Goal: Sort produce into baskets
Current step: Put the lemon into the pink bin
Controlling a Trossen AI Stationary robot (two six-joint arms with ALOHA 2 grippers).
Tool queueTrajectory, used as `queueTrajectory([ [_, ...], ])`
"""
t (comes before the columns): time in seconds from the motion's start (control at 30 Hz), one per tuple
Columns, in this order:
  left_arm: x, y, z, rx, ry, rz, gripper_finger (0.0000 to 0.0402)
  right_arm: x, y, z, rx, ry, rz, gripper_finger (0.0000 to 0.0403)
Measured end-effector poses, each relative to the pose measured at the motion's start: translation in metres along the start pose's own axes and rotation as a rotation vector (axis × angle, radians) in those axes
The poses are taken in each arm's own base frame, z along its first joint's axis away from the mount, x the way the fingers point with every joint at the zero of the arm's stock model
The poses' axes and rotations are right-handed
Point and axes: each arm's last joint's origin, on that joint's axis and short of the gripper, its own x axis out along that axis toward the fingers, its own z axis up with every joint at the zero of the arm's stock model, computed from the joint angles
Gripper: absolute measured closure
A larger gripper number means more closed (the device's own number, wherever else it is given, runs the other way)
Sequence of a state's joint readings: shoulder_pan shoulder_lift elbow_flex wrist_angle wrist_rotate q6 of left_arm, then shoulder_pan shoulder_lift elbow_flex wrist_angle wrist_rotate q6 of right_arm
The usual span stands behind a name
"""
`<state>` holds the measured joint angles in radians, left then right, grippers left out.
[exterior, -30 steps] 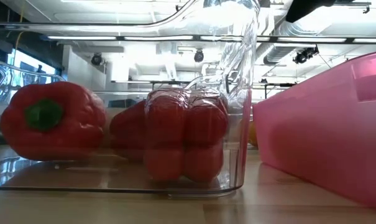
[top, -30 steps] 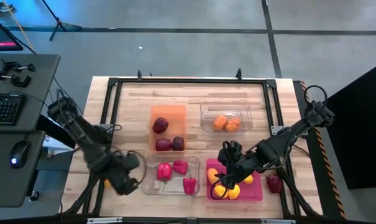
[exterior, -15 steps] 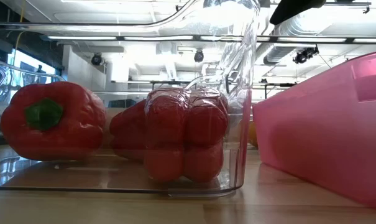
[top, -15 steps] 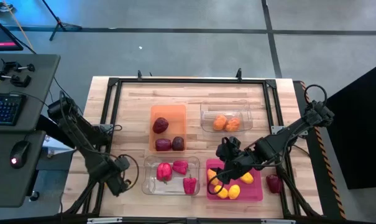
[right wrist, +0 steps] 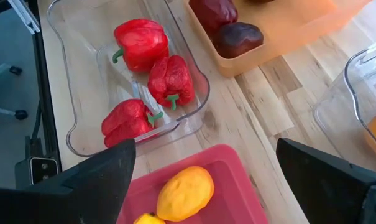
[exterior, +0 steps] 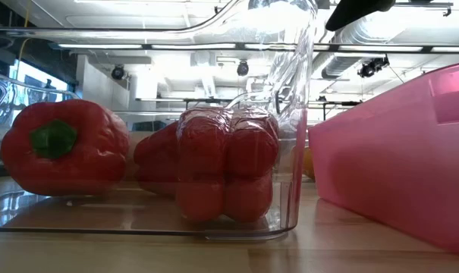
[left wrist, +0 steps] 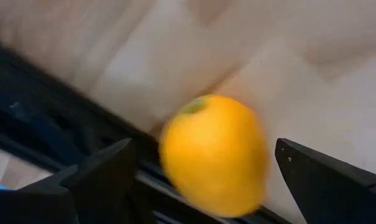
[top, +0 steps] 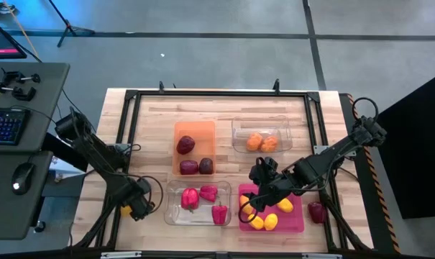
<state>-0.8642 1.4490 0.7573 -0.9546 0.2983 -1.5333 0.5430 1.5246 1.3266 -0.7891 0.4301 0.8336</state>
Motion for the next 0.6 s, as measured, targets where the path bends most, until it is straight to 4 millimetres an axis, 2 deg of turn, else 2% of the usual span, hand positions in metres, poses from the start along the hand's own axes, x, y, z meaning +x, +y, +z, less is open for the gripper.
queueTrajectory([
  [0.23,0.007,-0.002,0.001,0.008,0.039,-0.054,0.0026,0.000,0.000,0.000,0.002,0.000,0.000,0.0024],
  [0.37,0.009,-0.006,0.002,-0.013,0.040,-0.105,0.0044,0.000,0.000,0.000,0.002,0.000,0.000,0.0024],
  [0.47,0.009,-0.008,0.002,-0.021,0.053,-0.124,0.0083,0.000,0.000,0.000,0.002,0.000,0.000,0.0024],
  [0.6,0.009,-0.009,0.001,-0.015,0.058,-0.138,0.0169,0.000,0.000,0.000,0.002,0.000,0.000,0.0024],
])
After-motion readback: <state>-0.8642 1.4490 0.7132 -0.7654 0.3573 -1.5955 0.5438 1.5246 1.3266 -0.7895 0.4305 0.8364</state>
